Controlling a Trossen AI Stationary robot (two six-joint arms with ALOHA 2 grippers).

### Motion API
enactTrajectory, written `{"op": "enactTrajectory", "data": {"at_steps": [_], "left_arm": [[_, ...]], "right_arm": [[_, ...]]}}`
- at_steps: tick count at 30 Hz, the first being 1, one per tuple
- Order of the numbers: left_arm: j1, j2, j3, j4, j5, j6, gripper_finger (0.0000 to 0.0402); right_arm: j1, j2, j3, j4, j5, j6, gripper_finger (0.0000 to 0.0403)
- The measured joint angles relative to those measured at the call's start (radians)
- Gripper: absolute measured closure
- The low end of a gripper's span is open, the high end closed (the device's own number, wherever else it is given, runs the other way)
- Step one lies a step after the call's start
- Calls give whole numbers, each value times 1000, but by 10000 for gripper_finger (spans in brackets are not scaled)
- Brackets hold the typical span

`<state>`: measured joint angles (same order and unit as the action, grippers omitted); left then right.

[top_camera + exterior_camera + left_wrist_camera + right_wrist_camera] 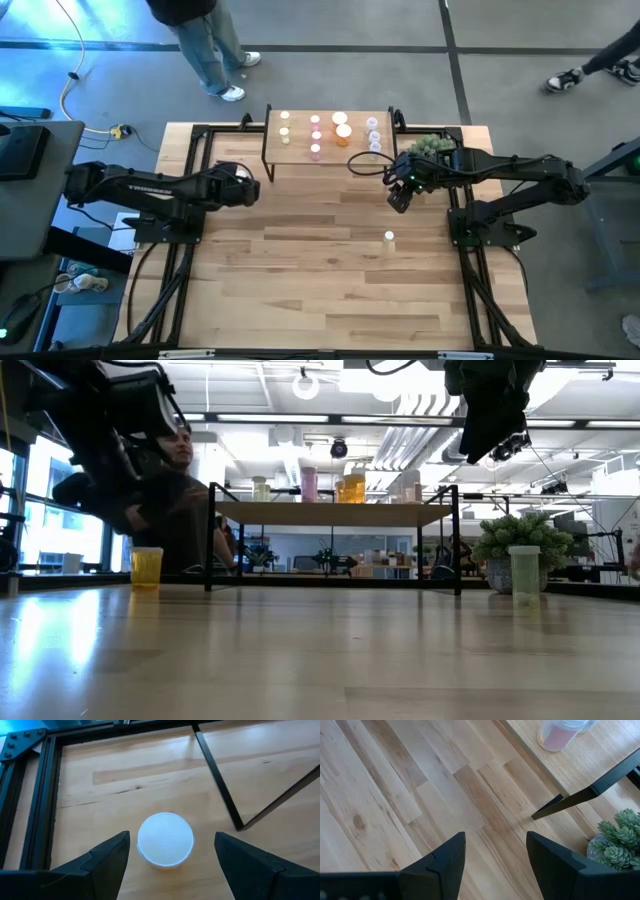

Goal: Pick and place medicine bottles onto shelf by color
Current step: Put the orange pill bottle aligned with the other orange pill bottles on the shelf

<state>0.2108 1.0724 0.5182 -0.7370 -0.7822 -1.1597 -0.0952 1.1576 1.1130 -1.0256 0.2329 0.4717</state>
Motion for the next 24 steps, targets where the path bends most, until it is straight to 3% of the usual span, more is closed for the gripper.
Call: {"op": "enactTrajectory", "data": {"at_steps": [11,24], "left_arm": [[3,135,0,17,-18,-76,119],[84,246,0,93,-15,-25,119]], "right_arm": [[0,0,0,0,0,0,202],[0,0,0,0,0,0,202]]}}
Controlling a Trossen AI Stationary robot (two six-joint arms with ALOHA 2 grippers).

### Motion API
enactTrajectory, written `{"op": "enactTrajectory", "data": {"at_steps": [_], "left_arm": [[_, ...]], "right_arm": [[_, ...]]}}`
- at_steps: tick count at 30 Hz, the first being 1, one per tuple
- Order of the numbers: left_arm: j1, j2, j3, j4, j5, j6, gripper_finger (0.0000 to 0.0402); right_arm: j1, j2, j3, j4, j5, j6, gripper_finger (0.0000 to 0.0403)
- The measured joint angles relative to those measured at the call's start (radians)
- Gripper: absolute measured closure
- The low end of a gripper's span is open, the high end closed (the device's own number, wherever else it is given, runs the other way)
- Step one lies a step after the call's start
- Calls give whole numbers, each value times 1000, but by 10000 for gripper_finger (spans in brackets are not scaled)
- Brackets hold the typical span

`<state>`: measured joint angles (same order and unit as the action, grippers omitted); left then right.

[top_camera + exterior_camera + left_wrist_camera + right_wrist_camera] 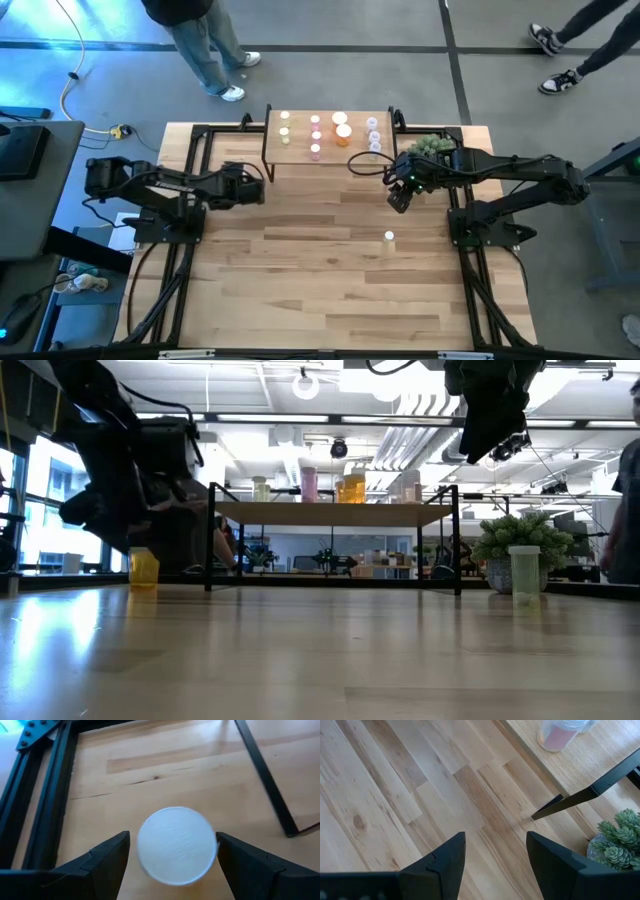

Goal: Pick and place medicine bottles onto shelf by color
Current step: Put the orange pill bottle aligned with the other orange pill bottles on the shelf

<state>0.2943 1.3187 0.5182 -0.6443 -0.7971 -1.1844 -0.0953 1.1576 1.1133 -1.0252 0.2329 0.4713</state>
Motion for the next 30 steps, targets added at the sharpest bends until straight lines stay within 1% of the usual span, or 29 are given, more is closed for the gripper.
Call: {"op": "enactTrajectory", "data": {"at_steps": [3,8,12,17,20,23,30], "left_arm": [[7,8,0,32,2,42,119],[27,11,0,36,60,97,126],[39,10,0,36,83,134,154],[40,10,0,39,79,170,199],[40,9,0,38,79,202,215],[40,-5,0,35,98,233,219],[24,-95,0,35,197,293,222]], "right_arm": [[0,0,0,0,0,0,202],[0,0,0,0,0,0,202],[0,0,0,0,0,0,202],[0,0,0,0,0,0,202],[0,0,0,0,0,0,202],[0,0,0,0,0,0,202],[0,0,0,0,0,0,202]]}}
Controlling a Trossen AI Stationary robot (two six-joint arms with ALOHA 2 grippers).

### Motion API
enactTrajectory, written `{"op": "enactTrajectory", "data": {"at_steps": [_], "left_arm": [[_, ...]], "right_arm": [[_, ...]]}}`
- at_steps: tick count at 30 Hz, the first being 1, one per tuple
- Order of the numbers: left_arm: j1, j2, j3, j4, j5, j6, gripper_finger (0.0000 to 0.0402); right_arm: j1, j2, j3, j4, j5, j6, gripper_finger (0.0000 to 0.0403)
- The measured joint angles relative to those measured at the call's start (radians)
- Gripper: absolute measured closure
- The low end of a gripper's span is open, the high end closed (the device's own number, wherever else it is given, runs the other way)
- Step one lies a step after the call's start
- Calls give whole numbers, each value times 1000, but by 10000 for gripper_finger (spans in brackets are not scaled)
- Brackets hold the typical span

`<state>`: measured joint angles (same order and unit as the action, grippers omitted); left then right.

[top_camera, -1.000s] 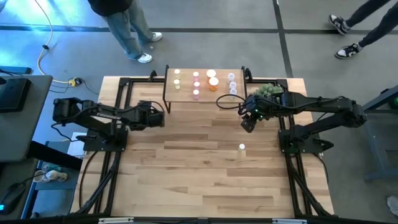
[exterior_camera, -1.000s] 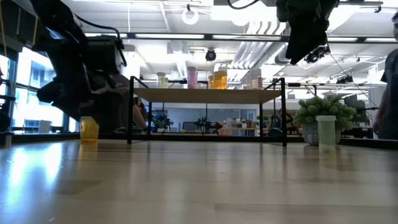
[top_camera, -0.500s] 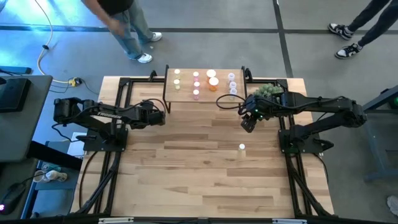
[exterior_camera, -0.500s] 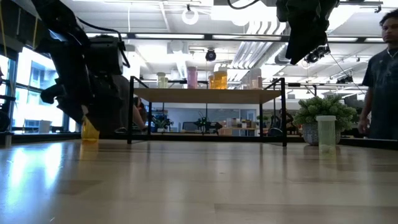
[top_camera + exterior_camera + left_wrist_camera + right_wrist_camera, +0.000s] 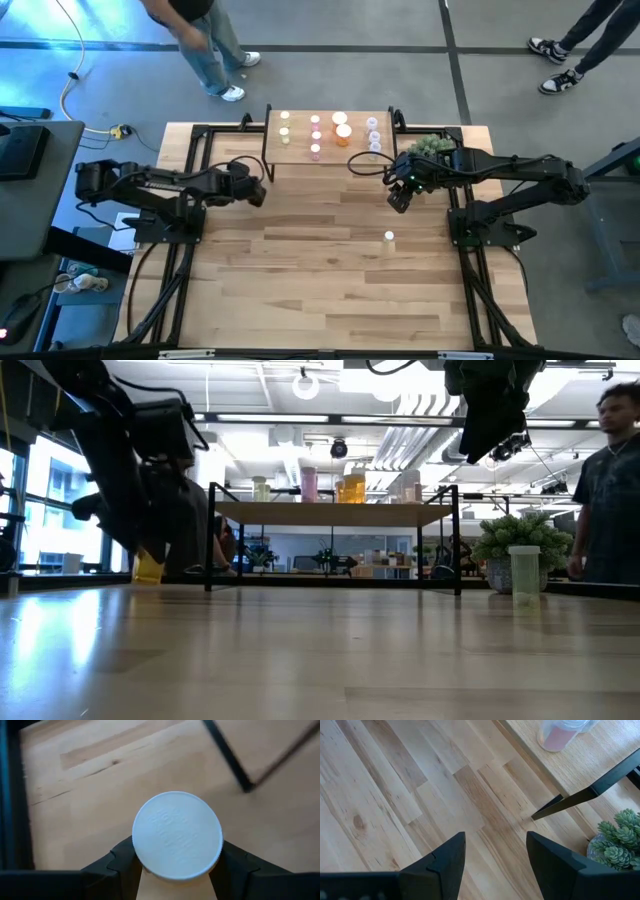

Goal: Pick and place medicine bottles onto shelf by color
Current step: Put the orange pill bottle aligned with the other orange pill bottles on the shelf

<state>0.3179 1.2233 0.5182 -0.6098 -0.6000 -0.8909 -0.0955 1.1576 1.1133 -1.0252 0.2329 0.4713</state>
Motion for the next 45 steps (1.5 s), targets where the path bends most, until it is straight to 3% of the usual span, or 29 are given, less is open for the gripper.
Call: {"op": "enactTrajectory", "data": {"at_steps": [9,15,25,36,45], "left_arm": [[-69,-110,0,3,57,31,222],[-157,-117,0,105,102,54,222],[-302,-44,0,428,147,153,222],[-373,117,0,568,148,189,222],[-379,148,0,574,155,212,222]], "right_arm": [[0,0,0,0,0,0,202],[0,0,0,11,0,0,202],[0,0,0,45,0,0,202],[0,0,0,44,0,0,202],[0,0,0,43,0,0,202]]}}
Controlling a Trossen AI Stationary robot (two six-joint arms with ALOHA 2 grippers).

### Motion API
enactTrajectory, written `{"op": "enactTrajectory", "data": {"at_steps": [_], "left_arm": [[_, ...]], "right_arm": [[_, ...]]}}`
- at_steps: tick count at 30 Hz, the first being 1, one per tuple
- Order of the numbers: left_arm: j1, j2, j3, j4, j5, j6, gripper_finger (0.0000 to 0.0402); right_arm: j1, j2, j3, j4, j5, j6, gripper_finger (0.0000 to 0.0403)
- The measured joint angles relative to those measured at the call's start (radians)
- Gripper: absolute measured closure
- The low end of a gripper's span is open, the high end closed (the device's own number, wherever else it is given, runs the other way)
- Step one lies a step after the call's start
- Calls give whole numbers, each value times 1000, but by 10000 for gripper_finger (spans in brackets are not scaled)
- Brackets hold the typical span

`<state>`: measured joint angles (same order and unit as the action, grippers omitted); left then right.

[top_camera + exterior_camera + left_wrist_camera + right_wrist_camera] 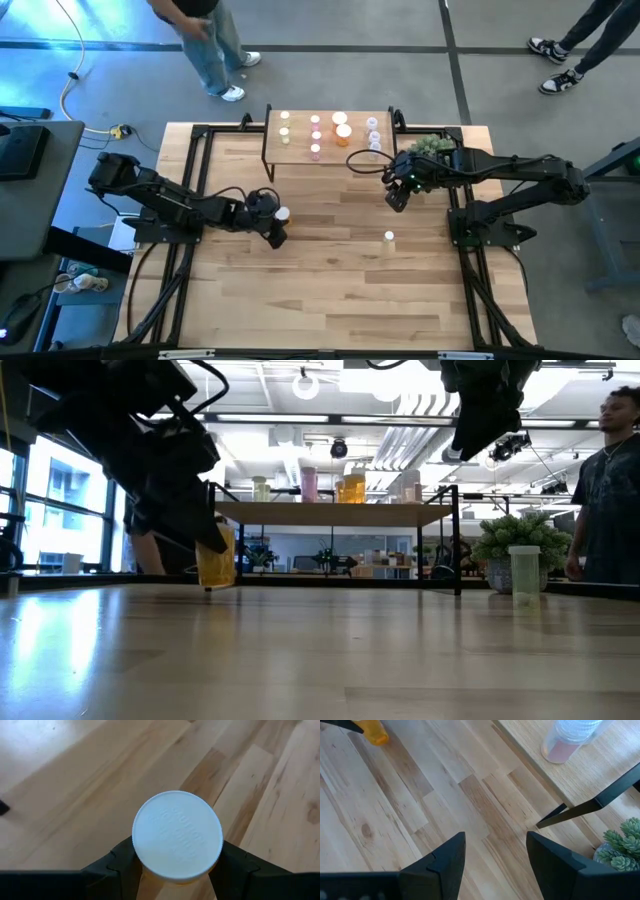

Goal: Pick and place medicine bottles onto shelf by color
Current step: Put the orange pill bottle aligned with the other orange pill bottles on the shelf

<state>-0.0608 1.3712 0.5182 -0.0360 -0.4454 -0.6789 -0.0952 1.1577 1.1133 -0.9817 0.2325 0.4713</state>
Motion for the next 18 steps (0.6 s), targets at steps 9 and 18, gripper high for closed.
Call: {"op": "enactTrajectory", "data": {"at_steps": [9,18], "left_arm": [[0,0,0,-3,0,133,222],[1,0,0,-49,27,187,222]], "right_arm": [[0,0,0,0,0,0,202],[0,0,0,0,0,0,202]]}}
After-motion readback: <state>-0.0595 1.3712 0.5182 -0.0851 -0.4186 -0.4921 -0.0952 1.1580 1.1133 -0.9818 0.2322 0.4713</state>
